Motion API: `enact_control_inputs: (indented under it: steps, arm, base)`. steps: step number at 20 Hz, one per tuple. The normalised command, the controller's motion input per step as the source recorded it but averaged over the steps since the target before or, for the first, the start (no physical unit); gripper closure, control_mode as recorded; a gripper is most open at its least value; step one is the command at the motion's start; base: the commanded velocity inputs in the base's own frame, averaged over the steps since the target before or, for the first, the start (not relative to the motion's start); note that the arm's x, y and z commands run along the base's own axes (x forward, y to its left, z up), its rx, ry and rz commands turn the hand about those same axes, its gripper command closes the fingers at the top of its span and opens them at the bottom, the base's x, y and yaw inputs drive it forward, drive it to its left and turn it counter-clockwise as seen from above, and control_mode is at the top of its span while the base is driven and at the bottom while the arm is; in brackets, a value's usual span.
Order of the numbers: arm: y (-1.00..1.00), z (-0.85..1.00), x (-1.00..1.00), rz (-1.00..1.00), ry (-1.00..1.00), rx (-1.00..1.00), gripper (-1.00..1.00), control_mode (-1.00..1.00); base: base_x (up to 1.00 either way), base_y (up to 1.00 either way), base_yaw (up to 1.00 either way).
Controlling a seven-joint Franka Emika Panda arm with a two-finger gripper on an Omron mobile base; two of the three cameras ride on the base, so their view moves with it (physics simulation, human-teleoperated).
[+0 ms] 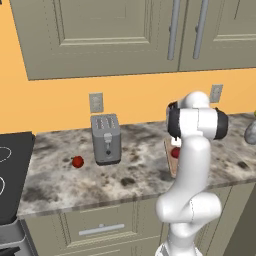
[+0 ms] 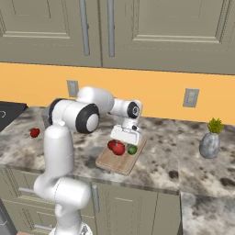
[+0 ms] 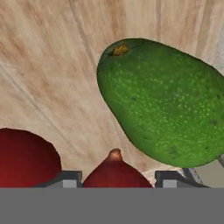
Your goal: Place the avocado, onion, tomato, and bell pepper on the cutting board.
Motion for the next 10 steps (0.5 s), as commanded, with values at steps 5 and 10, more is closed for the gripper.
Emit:
enact_control_inputs:
  steps: [5,10]
  arm:
    - [0.00,0.28,0.00,0.00,0.00,0.00,-1.00,-1.00]
    - [-0.02,0.60,0.00,0.03,-0.01,0.00,-1.00,-1.00]
  base:
    - [0.00,0.00,0.00]
    - [0.00,0.00,0.00]
